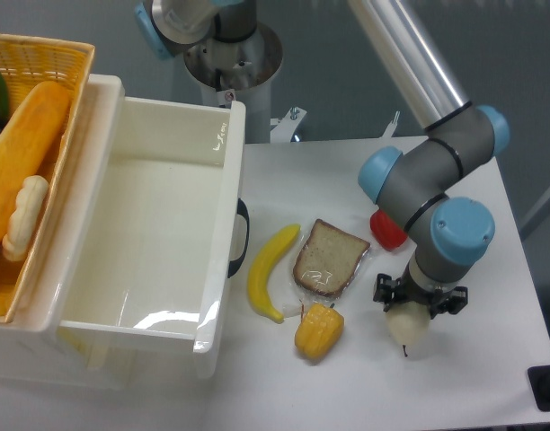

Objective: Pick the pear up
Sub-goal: 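Close the gripper on the white pear, then lift the white pear up off the table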

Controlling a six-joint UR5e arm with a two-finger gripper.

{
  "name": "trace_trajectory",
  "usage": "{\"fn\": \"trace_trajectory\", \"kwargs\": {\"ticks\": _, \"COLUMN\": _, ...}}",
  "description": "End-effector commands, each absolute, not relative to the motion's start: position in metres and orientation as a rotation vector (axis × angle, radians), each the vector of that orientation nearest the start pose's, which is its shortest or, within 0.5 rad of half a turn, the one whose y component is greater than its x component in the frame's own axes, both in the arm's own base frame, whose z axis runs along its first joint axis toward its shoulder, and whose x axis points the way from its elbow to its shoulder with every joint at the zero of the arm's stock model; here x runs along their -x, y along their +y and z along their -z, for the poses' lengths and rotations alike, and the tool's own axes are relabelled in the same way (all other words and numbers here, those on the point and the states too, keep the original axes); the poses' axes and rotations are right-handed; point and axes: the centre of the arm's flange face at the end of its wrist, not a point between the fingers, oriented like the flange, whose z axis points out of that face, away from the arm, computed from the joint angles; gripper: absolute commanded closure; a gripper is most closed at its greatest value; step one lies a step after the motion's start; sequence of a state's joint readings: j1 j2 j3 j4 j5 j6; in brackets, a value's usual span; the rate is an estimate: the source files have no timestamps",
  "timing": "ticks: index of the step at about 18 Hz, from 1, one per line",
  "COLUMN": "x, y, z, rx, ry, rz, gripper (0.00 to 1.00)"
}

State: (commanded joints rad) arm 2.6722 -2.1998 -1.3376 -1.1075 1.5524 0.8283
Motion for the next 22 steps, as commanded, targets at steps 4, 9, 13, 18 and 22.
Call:
{"fn": "trace_trajectory", "kwargs": {"ticks": 4, "x": 0.58, "y": 0.421, "z": -0.3, "rx": 3.043, "ry": -0.393, "rz": -0.123, "gripper": 0.67}}
{"fn": "trace_trajectory", "kwargs": {"ticks": 9, "x": 0.556, "y": 0.402, "z": -0.332, "rx": 3.027, "ry": -0.402, "rz": -0.149, "gripper": 0.82}}
{"fn": "trace_trajectory", "kwargs": {"ticks": 13, "x": 0.544, "y": 0.396, "z": -0.358, "rx": 3.018, "ry": -0.368, "rz": -0.196, "gripper": 0.85}}
{"fn": "trace_trajectory", "kwargs": {"ticks": 18, "x": 0.544, "y": 0.373, "z": -0.383, "rx": 3.042, "ry": -0.305, "rz": -0.183, "gripper": 0.84}}
{"fn": "trace_trajectory", "kwargs": {"ticks": 22, "x": 0.548, "y": 0.366, "z": -0.395, "rx": 3.052, "ry": -0.262, "rz": -0.189, "gripper": 0.85}}
